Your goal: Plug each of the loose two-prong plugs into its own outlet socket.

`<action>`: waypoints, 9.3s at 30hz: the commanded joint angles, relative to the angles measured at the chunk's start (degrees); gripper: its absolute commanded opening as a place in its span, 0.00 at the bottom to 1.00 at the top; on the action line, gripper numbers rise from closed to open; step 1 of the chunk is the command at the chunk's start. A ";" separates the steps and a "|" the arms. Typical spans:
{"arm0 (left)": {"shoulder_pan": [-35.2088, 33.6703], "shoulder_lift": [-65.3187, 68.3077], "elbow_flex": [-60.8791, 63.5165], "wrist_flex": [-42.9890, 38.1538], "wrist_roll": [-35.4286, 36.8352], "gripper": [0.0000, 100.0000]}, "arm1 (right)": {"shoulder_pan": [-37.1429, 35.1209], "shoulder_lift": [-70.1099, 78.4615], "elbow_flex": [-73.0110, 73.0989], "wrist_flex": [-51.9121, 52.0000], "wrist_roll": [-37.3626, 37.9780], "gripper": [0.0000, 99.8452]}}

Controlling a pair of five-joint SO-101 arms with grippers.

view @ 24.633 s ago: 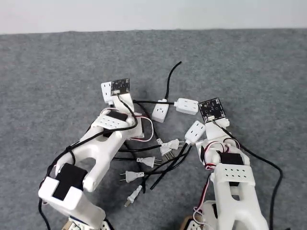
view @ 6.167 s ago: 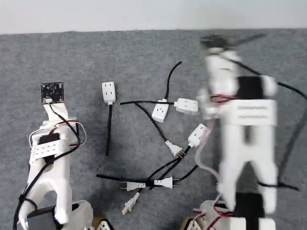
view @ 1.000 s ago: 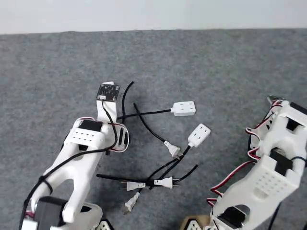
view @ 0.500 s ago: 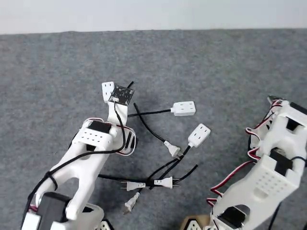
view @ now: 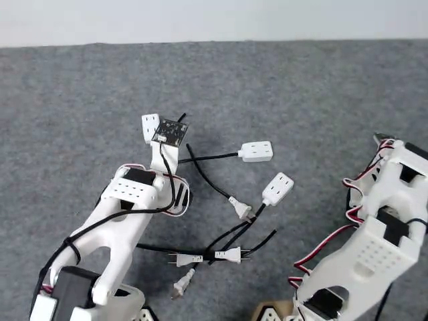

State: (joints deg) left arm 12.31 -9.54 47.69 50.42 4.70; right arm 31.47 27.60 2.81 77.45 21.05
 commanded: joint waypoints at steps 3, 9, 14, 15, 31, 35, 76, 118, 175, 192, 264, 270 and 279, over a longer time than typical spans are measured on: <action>-1.58 0.18 -1.71 -1.41 -0.79 0.21 | -4.09 0.66 0.62 -1.71 1.14 0.14; -1.67 0.18 -1.63 -1.23 -0.79 0.21 | -4.09 0.66 0.62 -1.71 1.14 0.14; -2.02 0.26 -1.54 0.44 -0.88 0.21 | -4.09 0.66 0.62 -1.71 1.14 0.14; -3.08 0.26 -1.36 0.44 -0.88 0.21 | -4.09 0.66 0.62 -1.71 1.14 0.14; -20.57 0.26 -2.15 -0.09 -7.38 0.21 | -4.09 0.66 0.62 -1.63 1.14 0.14; -24.44 0.26 -2.68 -2.37 -10.90 0.21 | -4.09 0.66 0.62 -1.63 1.14 0.14; -23.38 31.30 -38.37 22.86 -27.87 0.01 | -4.09 0.75 0.70 -1.63 0.79 0.14; -0.09 12.40 -15.43 6.95 17.23 0.18 | -4.09 0.75 0.70 -1.98 2.29 0.14; -25.76 -30.07 17.98 -11.69 0.00 0.14 | -52.35 -26.33 28.66 -11.56 4.57 0.06; -25.93 -30.15 18.07 -11.69 -0.09 0.14 | -57.10 -31.08 24.53 -10.07 12.48 0.18; -14.95 2.64 -2.68 10.20 -33.41 0.01 | -73.71 -61.58 26.64 -21.23 -17.05 0.01; -13.01 -2.73 2.42 8.44 -34.73 0.01 | -76.44 -60.09 26.73 -21.05 -18.20 0.01; -12.48 -12.40 10.24 6.15 -39.21 0.01 | -76.35 -54.64 26.46 -22.20 -18.37 0.01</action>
State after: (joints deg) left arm -1.14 -15.78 55.52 59.21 -33.36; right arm -44.48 -27.34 30.07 56.70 3.47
